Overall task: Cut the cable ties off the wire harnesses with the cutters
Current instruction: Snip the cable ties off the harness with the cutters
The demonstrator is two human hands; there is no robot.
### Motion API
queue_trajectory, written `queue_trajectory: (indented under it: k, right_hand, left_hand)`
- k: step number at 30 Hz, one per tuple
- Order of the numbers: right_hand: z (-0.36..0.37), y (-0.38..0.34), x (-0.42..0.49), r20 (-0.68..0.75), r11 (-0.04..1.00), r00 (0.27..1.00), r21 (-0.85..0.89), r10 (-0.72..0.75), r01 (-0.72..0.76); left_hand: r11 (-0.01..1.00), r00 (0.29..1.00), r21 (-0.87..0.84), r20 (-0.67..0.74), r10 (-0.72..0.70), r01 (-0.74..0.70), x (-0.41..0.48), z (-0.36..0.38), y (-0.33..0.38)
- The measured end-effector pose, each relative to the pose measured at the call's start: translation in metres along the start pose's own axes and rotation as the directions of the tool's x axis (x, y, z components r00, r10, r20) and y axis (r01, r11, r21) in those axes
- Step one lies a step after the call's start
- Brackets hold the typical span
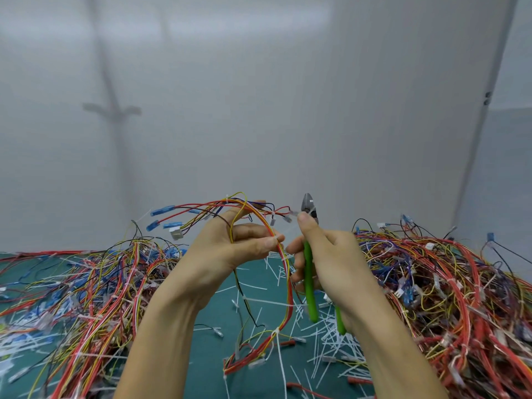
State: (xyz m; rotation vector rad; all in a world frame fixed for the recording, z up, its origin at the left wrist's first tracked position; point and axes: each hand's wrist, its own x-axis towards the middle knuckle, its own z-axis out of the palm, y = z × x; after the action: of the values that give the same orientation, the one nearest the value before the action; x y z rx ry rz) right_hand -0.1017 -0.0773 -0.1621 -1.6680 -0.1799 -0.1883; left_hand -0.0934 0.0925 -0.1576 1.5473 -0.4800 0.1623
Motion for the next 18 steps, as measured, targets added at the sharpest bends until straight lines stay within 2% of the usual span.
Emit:
queue_trajectory:
  k: [4,8,10,12,14,15,18]
  right_hand:
    - [0.001,0.001,0.002,-0.008,0.998,1.0,0.066,0.02,-0.019]
    - [-0.009,0.0,0.003,0.104,0.996,0.993,0.07,0.048,-0.055]
    - [-0.016,-0.001,0.003,0.193,0.996,0.977,-0.02,0.088,-0.086]
    - [-0.021,-0.001,0.002,0.217,0.973,0.972,-0.226,0.092,-0.042]
    - [-0.024,-0.001,0.0,0.201,0.88,0.98,-0.467,0.012,0.085]
    - [-0.024,-0.001,-0.001,0.196,0.833,0.98,-0.535,-0.04,0.141]
    - [-0.027,-0.001,-0.001,0.188,0.756,0.973,-0.616,-0.132,0.221]
  left_hand:
    - [1.0,0.999,0.009,-0.04,0.008,-0.008,0.002,0.007,0.001]
    - [0.998,0.992,-0.055,-0.125,0.009,-0.016,0.002,0.008,0.002]
    - [0.995,0.98,-0.1,-0.197,0.001,-0.021,0.003,0.006,0.002]
    - [0.993,0.969,-0.112,-0.249,0.002,-0.031,0.003,0.004,0.003]
    - [0.995,0.961,-0.097,-0.276,0.006,-0.034,0.004,0.005,0.003]
    - [0.995,0.959,-0.093,-0.283,0.008,-0.035,0.004,0.006,0.003]
    - [0.994,0.948,-0.097,-0.318,0.012,-0.045,0.004,0.009,0.003]
